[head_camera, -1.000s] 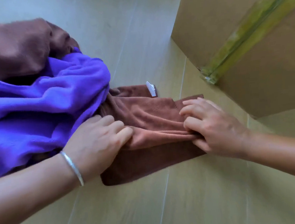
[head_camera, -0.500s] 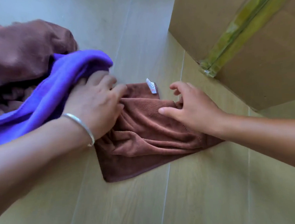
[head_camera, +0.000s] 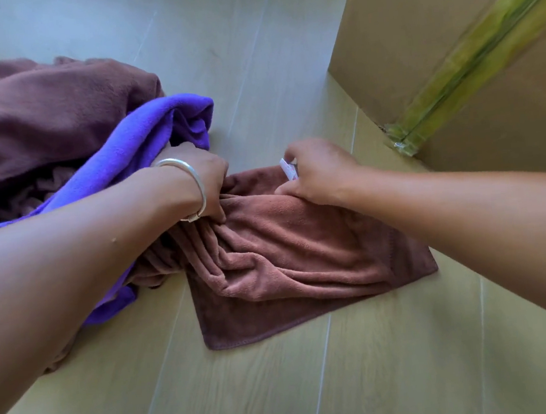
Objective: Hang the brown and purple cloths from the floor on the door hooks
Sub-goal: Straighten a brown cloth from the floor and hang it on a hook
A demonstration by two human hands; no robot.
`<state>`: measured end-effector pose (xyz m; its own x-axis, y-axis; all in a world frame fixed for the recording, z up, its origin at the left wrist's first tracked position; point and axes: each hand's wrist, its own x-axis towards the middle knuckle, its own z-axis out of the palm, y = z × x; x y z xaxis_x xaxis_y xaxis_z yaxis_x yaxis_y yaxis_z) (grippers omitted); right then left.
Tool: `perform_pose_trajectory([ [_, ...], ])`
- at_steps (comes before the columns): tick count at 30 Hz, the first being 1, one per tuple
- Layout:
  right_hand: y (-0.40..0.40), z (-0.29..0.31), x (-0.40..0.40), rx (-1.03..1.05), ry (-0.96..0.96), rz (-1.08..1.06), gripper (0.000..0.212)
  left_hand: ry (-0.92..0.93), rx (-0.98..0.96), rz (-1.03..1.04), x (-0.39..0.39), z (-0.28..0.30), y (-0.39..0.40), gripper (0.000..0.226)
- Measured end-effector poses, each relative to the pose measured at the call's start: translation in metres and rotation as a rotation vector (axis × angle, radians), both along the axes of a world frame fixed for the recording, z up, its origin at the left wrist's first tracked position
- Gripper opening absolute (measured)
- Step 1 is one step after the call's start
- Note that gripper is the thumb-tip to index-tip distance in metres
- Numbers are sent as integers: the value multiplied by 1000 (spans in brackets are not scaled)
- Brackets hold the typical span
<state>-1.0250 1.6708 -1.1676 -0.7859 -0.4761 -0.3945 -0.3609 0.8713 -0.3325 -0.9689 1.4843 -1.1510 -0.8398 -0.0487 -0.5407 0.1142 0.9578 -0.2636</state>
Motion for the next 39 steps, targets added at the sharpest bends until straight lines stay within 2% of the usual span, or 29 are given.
perform_pose_trajectory([
  [2, -4, -6, 2, -9, -14, -20, 40, 84, 50, -8, 6, -4, -2, 49],
  [5, 0, 1, 3, -17, 76, -101, 20, 162, 106, 39, 19, -4, -1, 40],
  [8, 18, 30, 12, 91, 215, -183, 13, 207, 69, 40, 35, 21, 0, 33],
  [10, 33, 62, 26, 142, 241, -185, 13, 222, 41, 34, 51, 49, 2, 23],
  [13, 48, 132, 47, 43, 250, -220, 17, 220, 99, 105, 73, 102, 5, 19],
  [17, 43, 246, 59, -313, 284, -285, 18, 291, 247, 149, 92, 187, 8, 18],
  [20, 27, 338, 62, -524, 161, -338, 14, 276, 447, 213, 104, 254, 10, 25],
  [23, 6, 419, 61, -630, 64, -218, 13, 228, 727, 195, 114, 322, 2, 33],
  [26, -21, 517, 69, -650, -13, -27, 17, 181, 864, 180, 134, 408, -26, 44],
  [28, -18, 535, 72, -615, -64, 55, 23, 69, 971, 163, 144, 425, -28, 51],
  [29, -19, 541, 74, -607, -66, 102, 27, 19, 1072, 168, 150, 430, -29, 44],
  [31, -28, 565, 83, -603, -118, 151, 31, -32, 1227, 320, 167, 450, -34, 26],
  [34, -49, 607, 95, -581, -244, 184, 31, -133, 1451, 831, 193, 474, -38, 14],
  [35, -56, 616, 100, -564, -283, 196, 33, -205, 1465, 953, 201, 478, -37, 27],
  [37, -70, 629, 113, -507, -315, 264, 39, -258, 1344, 925, 217, 483, -32, 72],
  [39, -84, 645, 124, -432, -329, 373, 43, -121, 1264, 850, 228, 483, -27, 96],
])
